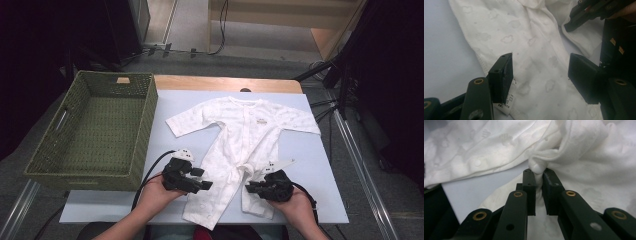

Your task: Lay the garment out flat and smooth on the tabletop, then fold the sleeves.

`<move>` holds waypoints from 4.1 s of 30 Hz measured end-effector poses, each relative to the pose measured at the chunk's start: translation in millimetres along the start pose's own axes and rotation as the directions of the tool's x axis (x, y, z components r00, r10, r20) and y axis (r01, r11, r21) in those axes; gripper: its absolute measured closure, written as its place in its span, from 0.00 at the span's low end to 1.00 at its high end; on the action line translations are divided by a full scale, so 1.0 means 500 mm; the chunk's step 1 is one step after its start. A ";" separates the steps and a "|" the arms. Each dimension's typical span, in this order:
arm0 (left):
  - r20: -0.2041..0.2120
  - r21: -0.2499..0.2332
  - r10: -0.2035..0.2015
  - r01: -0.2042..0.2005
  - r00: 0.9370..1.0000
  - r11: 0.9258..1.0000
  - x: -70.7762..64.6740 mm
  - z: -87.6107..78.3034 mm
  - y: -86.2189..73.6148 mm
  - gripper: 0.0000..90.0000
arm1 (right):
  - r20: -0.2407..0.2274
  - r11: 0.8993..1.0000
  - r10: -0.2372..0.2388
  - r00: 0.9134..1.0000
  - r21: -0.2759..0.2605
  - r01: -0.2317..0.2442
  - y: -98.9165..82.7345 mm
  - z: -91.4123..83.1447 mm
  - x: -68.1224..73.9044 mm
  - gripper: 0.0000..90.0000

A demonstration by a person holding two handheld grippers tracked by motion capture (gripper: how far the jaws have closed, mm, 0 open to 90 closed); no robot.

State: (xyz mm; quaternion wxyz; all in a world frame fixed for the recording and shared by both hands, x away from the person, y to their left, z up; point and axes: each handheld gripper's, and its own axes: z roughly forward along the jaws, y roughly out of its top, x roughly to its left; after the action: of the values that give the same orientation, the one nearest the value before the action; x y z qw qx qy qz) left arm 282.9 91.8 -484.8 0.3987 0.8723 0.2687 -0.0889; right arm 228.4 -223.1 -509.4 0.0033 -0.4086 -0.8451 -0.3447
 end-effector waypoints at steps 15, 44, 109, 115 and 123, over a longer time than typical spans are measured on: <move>0.002 0.002 0.001 -0.001 1.000 1.000 0.001 0.002 0.002 0.41 | -0.079 0.999 0.004 0.997 0.046 -0.001 -0.032 -0.022 0.067 0.89; -0.098 -0.025 -0.073 0.071 0.992 0.997 0.050 -0.005 0.004 0.41 | -0.087 0.998 -0.036 0.996 -0.045 0.032 -0.035 -0.036 0.062 0.56; -0.114 -0.101 -0.099 0.088 0.989 0.991 0.118 -0.013 0.084 0.30 | -0.065 0.991 0.008 0.998 -0.130 -0.017 -0.014 -0.057 -0.022 0.38; -0.121 -0.096 -0.097 0.085 0.988 0.992 0.128 -0.015 0.096 0.30 | -0.070 0.991 -0.002 0.998 -0.131 -0.007 -0.007 -0.054 -0.024 0.38; -0.160 -0.095 -0.081 0.066 0.984 0.993 0.138 -0.015 0.122 0.30 | -0.082 0.992 -0.007 0.997 -0.128 -0.004 0.000 -0.049 -0.025 0.38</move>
State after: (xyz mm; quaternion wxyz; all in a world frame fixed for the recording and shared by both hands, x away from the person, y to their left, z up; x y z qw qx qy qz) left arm 373.4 92.1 -465.8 0.4104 0.8474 0.3362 -0.0196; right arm 229.8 -245.9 -494.2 0.0117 -0.3927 -0.8206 -0.4150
